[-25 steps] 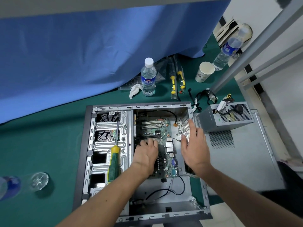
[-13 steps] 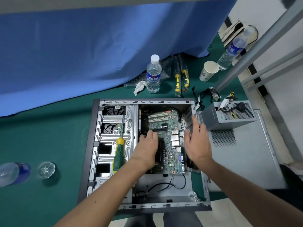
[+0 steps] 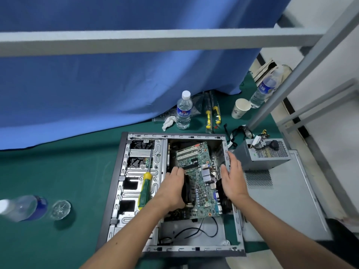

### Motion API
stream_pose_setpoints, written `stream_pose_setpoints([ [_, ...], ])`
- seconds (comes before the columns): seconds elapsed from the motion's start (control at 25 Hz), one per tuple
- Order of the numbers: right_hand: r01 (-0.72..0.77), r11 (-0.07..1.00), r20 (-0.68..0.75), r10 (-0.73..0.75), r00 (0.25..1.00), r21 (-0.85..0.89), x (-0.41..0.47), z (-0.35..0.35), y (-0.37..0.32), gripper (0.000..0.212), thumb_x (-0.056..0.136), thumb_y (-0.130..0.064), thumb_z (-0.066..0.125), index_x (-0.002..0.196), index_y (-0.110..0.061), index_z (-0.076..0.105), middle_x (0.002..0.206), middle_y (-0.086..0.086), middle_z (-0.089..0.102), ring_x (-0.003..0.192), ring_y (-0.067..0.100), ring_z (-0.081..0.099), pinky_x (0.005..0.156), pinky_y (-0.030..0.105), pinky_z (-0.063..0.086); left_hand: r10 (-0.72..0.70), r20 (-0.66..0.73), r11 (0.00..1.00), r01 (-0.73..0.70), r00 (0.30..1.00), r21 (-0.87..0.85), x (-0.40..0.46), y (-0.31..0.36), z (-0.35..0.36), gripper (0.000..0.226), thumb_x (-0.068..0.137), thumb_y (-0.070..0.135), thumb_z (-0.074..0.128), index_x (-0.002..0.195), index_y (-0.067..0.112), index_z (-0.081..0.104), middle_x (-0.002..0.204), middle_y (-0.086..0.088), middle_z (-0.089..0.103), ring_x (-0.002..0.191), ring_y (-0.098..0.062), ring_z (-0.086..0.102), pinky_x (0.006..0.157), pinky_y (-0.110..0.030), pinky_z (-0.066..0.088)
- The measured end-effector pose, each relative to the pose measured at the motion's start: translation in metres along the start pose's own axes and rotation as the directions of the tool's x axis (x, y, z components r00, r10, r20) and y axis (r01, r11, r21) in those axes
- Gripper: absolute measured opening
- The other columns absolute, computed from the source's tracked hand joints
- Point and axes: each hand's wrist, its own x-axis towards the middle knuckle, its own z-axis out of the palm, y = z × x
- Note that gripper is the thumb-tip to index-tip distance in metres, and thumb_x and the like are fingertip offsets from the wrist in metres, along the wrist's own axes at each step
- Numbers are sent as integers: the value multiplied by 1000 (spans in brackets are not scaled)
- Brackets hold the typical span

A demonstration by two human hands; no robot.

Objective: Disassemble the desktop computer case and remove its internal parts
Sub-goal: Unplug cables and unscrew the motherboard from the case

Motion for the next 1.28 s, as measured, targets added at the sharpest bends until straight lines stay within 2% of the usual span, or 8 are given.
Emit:
stream_pose_setpoints([
  [0.12, -60, 993, 100, 49, 994, 105, 0, -12, 4, 55, 102, -20, 45, 152, -28, 23, 158, -2, 27, 142, 21, 33, 117, 46, 27, -3, -7, 1000, 3, 1000, -25, -1, -2, 1, 81, 63, 16, 84, 129, 12, 37, 123, -3, 37, 107, -24, 43, 85, -28, 43],
  [0.32, -97, 981, 118, 78, 990, 165, -2, -31, -3, 58, 100, -13, 49, 151, -31, 28, 153, -3, 35, 133, 29, 46, 105, 39, 44, 24, -46, 997, -28, 999, -76, 2, 2, -3, 86, 61, 19, 85, 132, 12, 37, 125, -2, 38, 106, -21, 45, 87, -26, 44],
  [0.4, 28, 995, 111, -39, 993, 100, -8, -36, -8, 63, 97, -26, 56, 151, -32, 24, 153, -9, 29, 140, 15, 32, 116, 45, 30, 32, -57, 994, -37, 998, -103, 3, 3, -7, 90, 60, 23, 88, 134, 12, 37, 126, -2, 40, 108, -20, 46, 90, -26, 45],
  [0.56, 419, 859, 472, -249, 845, -296, -9, -37, -27, 96, 80, -57, 66, 154, -34, 8, 152, -22, 16, 140, 4, 18, 115, 36, 16, 47, -85, 991, -58, 995, -125, 2, 0, -11, 94, 59, 29, 90, 136, 13, 38, 129, 0, 42, 111, -19, 48, 95, -27, 45],
  [0.84, 586, 622, 512, -323, 796, -519, 0, -42, -61, 72, 82, -48, 70, 140, -16, 41, 127, -4, 48, 115, 13, 44, 103, 33, 42, 111, -81, 974, -124, 991, -188, -10, -6, -4, 86, 57, 28, 89, 126, 21, 39, 119, 6, 43, 106, -17, 52, 91, -30, 48],
  [1.0, 651, 528, 514, -403, 757, -545, -4, -72, -81, 74, 83, -52, 68, 139, -13, 42, 129, 0, 46, 115, 16, 43, 101, 32, 44, 177, -101, 927, -201, 979, -316, -11, -11, 3, 72, 62, 19, 84, 121, 23, 43, 117, 2, 50, 104, -16, 53, 88, -19, 43],
  [1.08, 638, 519, 500, -397, 769, -569, -7, -90, -88, 75, 84, -53, 67, 141, -13, 40, 132, 0, 44, 119, 17, 41, 100, 33, 44, 234, -137, 920, -264, 963, -289, -11, -1, -2, 57, 64, 23, 78, 113, 22, 49, 112, -4, 49, 101, -22, 51, 88, -27, 43],
  [1.28, 617, 563, 466, -406, 786, -551, -13, -128, -77, 78, 83, -61, 62, 145, -21, 37, 131, -8, 43, 119, 9, 39, 102, 28, 41, 263, -195, 834, -324, 945, -446, -11, 18, -3, 94, 63, 25, 85, 142, 32, 35, 128, 12, 35, 118, -12, 48, 104, -31, 44],
])
